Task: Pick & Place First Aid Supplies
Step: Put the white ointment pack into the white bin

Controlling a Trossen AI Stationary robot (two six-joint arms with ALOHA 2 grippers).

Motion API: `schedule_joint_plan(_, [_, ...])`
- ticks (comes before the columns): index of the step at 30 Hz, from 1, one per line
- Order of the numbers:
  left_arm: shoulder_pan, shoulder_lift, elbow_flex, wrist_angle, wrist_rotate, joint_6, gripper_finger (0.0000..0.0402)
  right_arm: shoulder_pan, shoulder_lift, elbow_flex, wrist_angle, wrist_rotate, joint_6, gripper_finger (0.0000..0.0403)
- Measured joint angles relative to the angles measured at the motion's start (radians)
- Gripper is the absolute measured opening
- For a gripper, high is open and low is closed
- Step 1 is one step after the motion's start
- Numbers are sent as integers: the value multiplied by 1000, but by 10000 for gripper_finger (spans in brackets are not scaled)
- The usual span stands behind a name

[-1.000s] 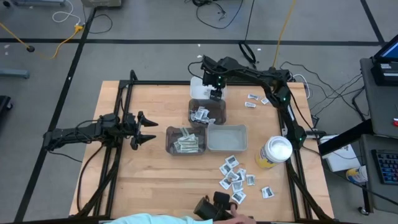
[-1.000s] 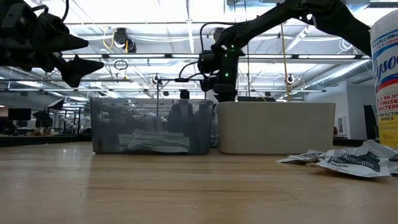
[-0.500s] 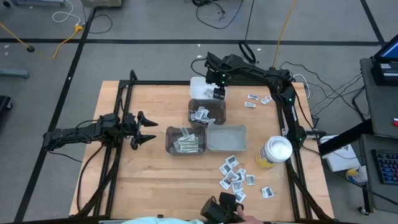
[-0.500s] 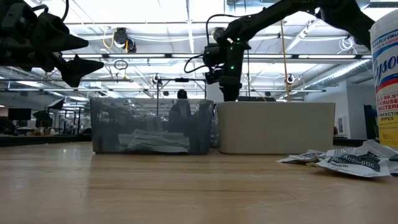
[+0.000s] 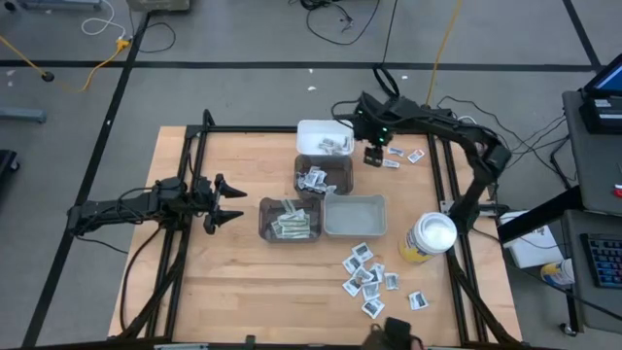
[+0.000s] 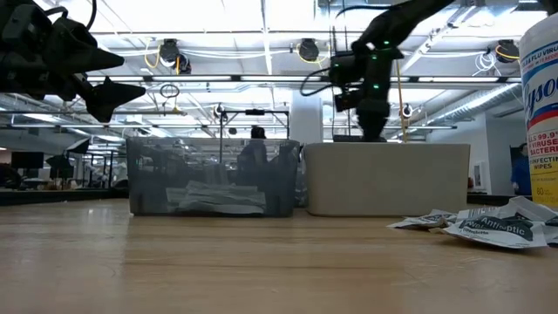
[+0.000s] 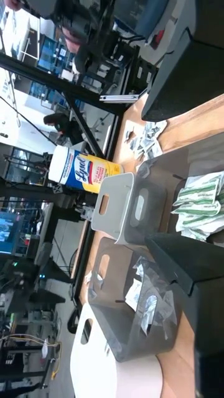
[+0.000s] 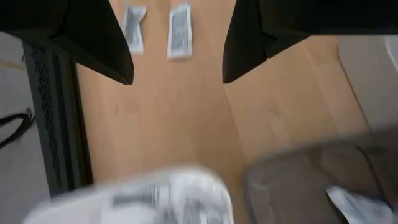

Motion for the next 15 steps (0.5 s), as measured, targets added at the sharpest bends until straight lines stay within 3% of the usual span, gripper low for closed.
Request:
schedule_joint_plan(7, [0, 0, 0, 0, 0, 0, 310, -52, -124, -172, 0, 50, 22, 240])
schedule_joint_plan(15, [0, 0, 0, 0, 0, 0, 310, -101, -174, -246, -5, 51, 23, 240])
